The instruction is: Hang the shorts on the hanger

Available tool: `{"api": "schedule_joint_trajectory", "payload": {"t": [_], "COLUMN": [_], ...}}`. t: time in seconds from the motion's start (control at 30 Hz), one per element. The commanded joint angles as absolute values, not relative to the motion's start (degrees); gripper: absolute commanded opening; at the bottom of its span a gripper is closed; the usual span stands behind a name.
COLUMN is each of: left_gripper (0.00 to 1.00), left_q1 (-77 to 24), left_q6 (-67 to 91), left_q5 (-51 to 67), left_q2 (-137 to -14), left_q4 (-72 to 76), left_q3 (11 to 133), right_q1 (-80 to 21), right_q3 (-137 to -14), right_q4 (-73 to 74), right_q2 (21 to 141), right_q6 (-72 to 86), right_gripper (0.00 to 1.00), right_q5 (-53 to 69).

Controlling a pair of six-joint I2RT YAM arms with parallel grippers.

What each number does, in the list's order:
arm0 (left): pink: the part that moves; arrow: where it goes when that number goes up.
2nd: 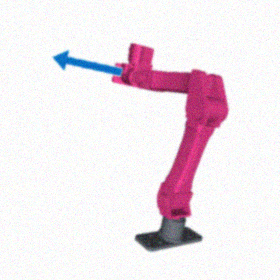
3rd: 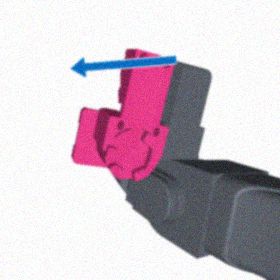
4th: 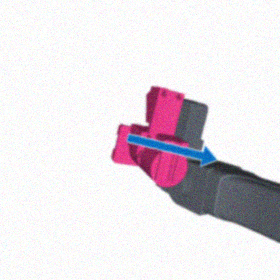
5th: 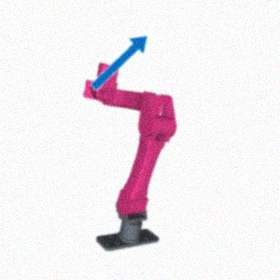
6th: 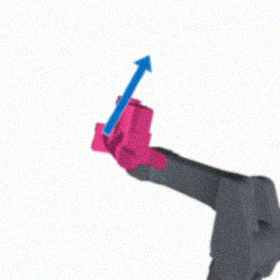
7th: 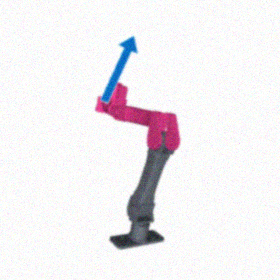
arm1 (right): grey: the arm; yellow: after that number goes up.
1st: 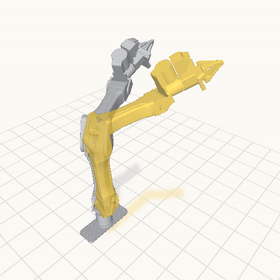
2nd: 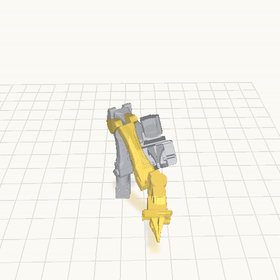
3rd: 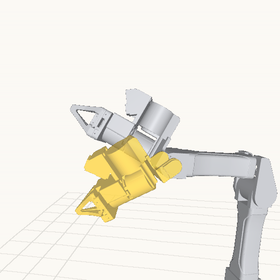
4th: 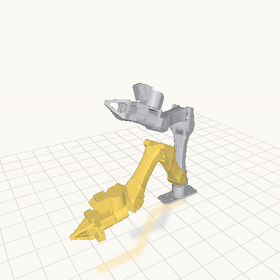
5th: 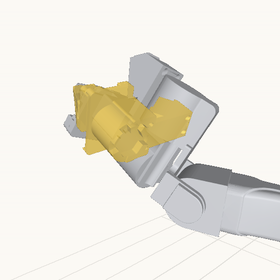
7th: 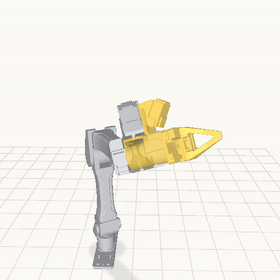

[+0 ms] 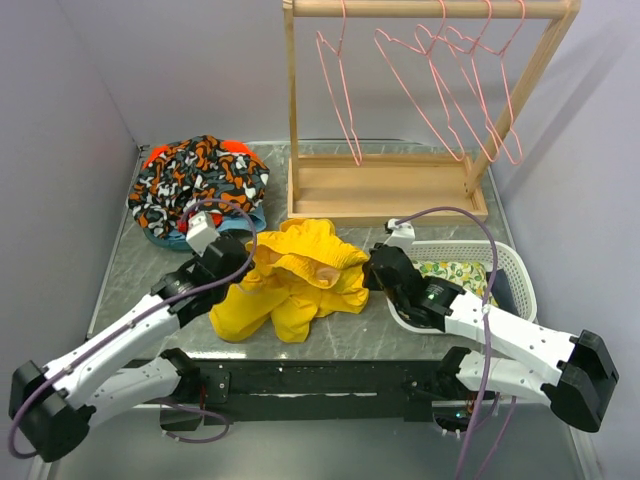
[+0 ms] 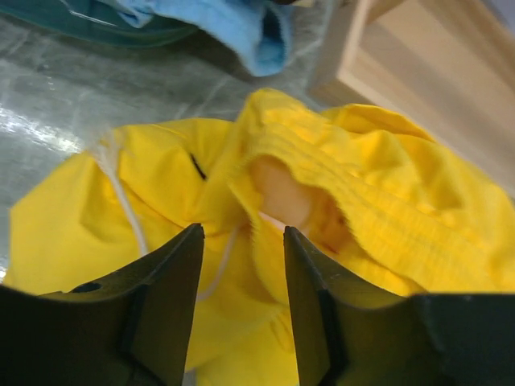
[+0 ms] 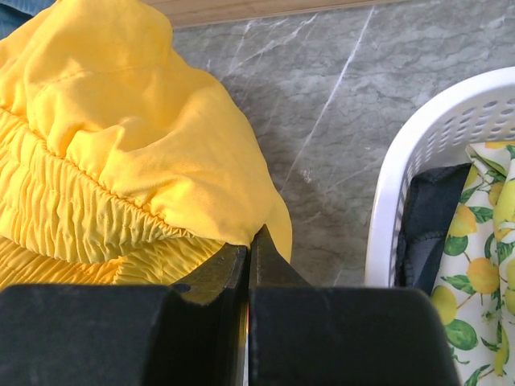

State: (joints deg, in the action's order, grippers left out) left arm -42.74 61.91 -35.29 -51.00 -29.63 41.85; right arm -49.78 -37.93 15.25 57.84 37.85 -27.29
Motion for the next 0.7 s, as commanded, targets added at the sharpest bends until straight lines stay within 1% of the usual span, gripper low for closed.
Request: {"api": "schedule_joint_trajectory", "payload": {"t": [0.0,0.17,0.27,0.33,0.37,0.4,0.43,0.47,0.57,0.67], "left_gripper": [0.47,0.43,0.41,0.32,0.26,0.10,0.03,0.01,0.01,0.01], "left_q1": [-35.7,-32.3,-31.9,-31.6,-31.6,-31.6,-31.6,-31.6,-31.6,-31.7], "left_q6": [54.5,51.8,51.1,50.7,50.0,49.8,49.7,49.6,49.4,49.0], "left_q5": [-27.5,-23.9,-23.2,-22.8,-22.3,-21.4,-21.0,-20.7,-19.3,-17.8], "left_q2": [-55.4,-63.2,-65.6,-66.3,-66.4,-66.4,-66.1,-65.3,-62.7,-60.0], "left_q4": [-21.6,-15.8,-11.3,-8.5,-7.9,-7.9,-8.9,-9.9,-14.7,-19.1], "left_q3": [41.4,42.3,41.8,41.1,41.0,41.2,41.6,41.9,43.3,44.7], "right_q1": [-49.1,-49.1,-49.0,-49.0,-49.0,-48.9,-48.9,-49.0,-49.0,-49.4], "right_q3": [-40.0,-40.7,-41.5,-41.9,-42.4,-42.7,-43.1,-44.4,-47.3,-52.8], "right_q4": [15.7,16.7,17.6,18.2,18.5,19.0,19.6,20.0,20.2,21.4], "right_q2": [55.7,54.8,53.7,52.7,52.4,51.9,50.9,50.2,46.9,46.3], "right_q6": [37.7,37.4,36.9,36.5,36.3,35.7,35.3,35.1,33.1,31.9], "right_gripper": [0.00,0.00,0.00,0.01,0.02,0.10,0.16,0.34,0.59,0.67], "right_q5": [-27.0,-26.5,-26.2,-25.8,-25.4,-25.0,-24.4,-23.0,-18.3,-17.0]}}
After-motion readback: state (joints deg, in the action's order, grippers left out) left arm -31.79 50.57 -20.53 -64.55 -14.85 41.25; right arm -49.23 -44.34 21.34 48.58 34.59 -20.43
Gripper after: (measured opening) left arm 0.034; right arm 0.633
